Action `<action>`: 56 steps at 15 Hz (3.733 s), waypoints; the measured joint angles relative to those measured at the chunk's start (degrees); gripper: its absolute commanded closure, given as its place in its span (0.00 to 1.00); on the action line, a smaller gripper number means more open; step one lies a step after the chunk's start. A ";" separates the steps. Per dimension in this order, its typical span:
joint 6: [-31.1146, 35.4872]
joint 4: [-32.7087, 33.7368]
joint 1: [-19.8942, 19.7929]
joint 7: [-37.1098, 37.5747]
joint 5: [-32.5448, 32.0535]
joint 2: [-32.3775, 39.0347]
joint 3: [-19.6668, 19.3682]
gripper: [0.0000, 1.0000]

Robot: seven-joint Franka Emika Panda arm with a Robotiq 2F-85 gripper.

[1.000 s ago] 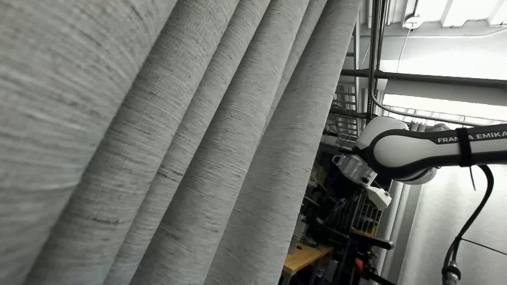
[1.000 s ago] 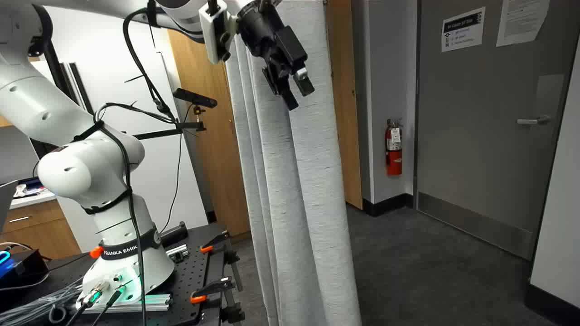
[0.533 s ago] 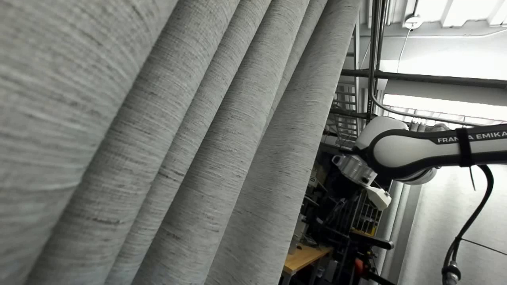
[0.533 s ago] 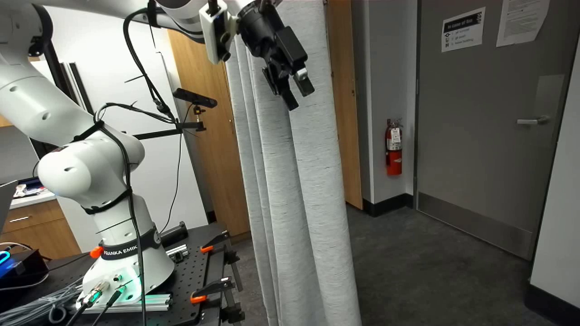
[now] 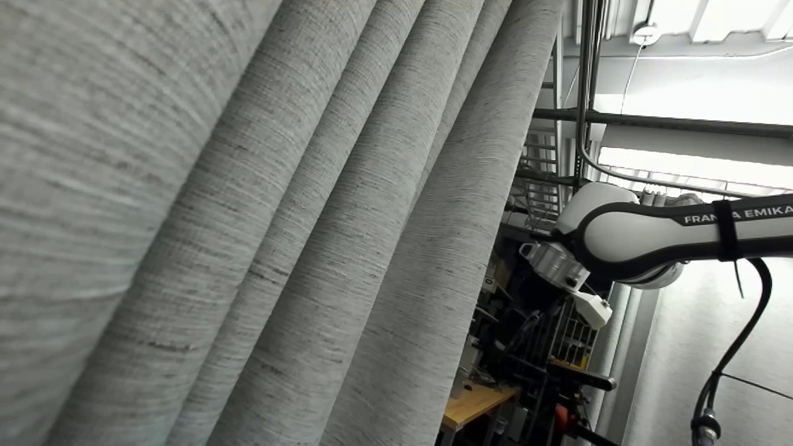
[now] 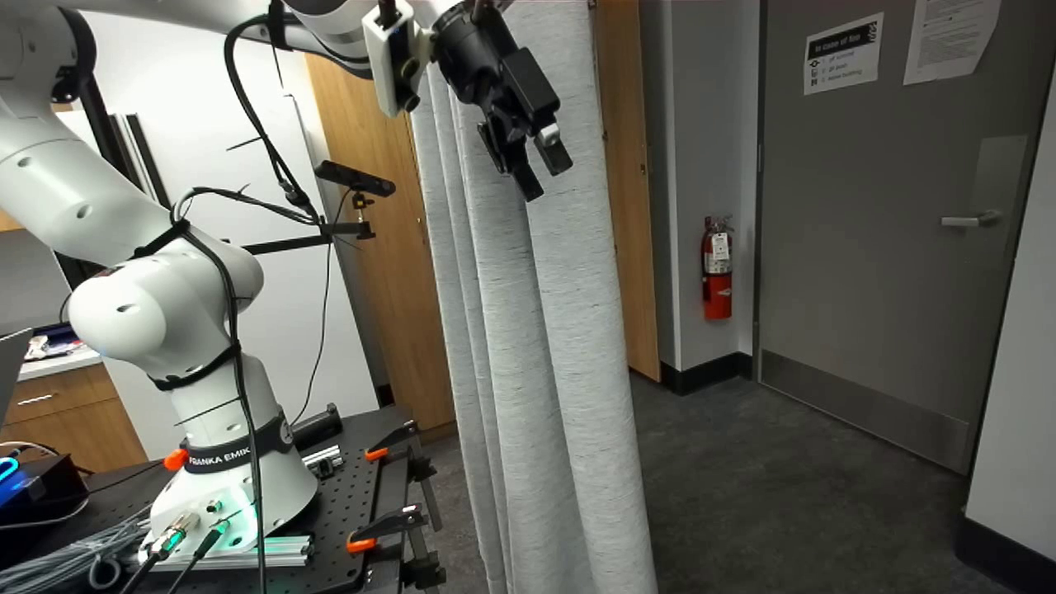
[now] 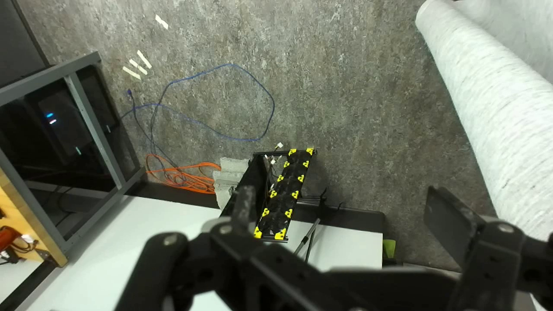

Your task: Pull the curtain to the right

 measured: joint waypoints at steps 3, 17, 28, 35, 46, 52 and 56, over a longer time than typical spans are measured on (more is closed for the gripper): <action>0.00 0.00 0.00 0.00 0.00 0.00 0.00 0.00; 0.00 0.00 0.00 0.00 0.00 0.00 0.00 0.00; 0.00 0.00 0.00 0.00 0.00 0.00 0.00 0.00; 5.94 -0.40 2.58 -4.62 1.84 -0.03 -0.75 0.00; 8.45 -1.18 11.12 -8.76 16.09 -0.47 -2.73 0.00; 8.33 -1.20 11.83 -8.78 16.25 0.06 -1.60 0.00; 8.30 -1.19 15.21 -8.77 18.37 0.88 0.94 0.00</action>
